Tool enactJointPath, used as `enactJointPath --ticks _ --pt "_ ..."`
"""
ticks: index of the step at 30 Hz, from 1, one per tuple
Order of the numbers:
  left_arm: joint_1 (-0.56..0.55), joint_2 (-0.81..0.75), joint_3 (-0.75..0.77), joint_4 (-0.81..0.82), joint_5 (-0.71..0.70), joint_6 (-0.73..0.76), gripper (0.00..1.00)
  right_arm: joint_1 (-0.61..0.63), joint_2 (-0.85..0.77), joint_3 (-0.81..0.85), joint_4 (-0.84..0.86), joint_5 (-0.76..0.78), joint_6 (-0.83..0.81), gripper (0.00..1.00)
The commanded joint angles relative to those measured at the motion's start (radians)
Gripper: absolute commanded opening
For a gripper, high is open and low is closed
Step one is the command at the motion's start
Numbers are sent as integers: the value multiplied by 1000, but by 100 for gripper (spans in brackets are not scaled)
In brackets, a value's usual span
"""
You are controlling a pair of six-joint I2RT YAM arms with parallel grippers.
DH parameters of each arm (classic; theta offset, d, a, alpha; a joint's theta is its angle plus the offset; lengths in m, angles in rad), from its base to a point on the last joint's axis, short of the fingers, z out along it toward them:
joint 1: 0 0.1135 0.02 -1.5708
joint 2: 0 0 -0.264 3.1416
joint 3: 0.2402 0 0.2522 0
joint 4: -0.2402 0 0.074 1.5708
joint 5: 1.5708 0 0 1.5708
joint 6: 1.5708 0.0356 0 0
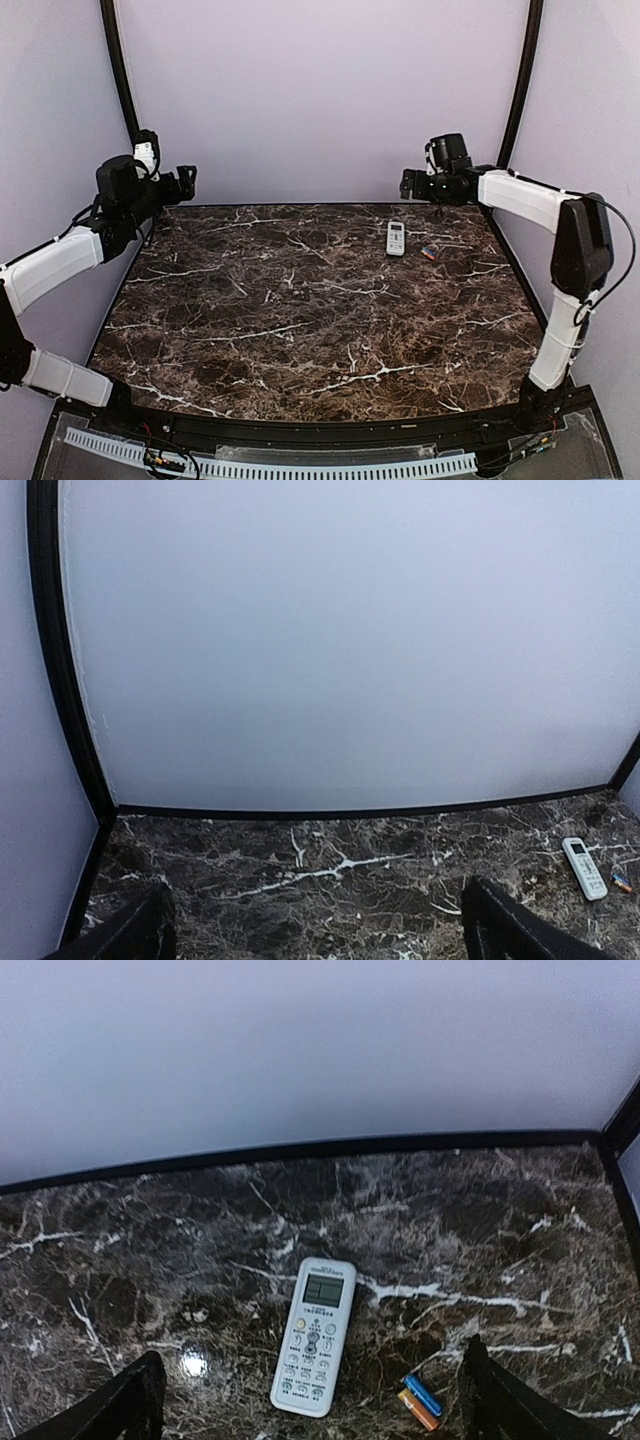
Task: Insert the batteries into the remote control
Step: Pick up the remote control from the center of the board.
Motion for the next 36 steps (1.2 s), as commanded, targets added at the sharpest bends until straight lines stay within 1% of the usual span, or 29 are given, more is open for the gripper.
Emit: enactJointPath --ticks 1,4,8,11,16,19,21,26,28,29,31,33,34,35,36 --pt "-25 -33 -51 -104 94 -54 99 30 265 234 -353 90 86 99" --pt "-45 -36 -79 -80 102 -13 99 48 408 387 -432 73 94 99" --pt "-60 -20 -55 -115 105 23 99 87 550 548 -480 77 76 99" --pt "-66 -14 -52 -120 111 25 99 90 630 628 -536 110 89 99" --pt "-71 -32 -61 -102 162 11 98 92 677 615 -548 143 93 97" --pt "-71 -37 -69 -88 163 11 97 91 685 592 -540 137 90 93" --pt "-71 -35 -69 -88 162 11 97 92 682 567 -524 126 85 84" --pt "-71 -36 -75 -79 181 24 96 92 660 540 -495 61 59 52" --pt "-71 -36 -92 -56 186 52 95 92 637 523 -480 19 42 43" --pt "-72 -35 -98 -40 186 65 93 92 617 507 -469 -14 25 39" --pt "-79 -35 -110 -28 185 110 92 92 589 485 -457 -64 -3 36" --pt "-102 -42 -120 -19 197 199 90 93 543 451 -444 -145 -49 32" --pt "-117 -45 -133 -6 217 286 88 93 516 433 -441 -201 -71 30" --pt "-153 -54 -142 2 230 334 87 94 476 414 -439 -258 -105 29" --pt "-175 -59 -165 15 268 454 87 96 446 394 -442 -308 -130 28"
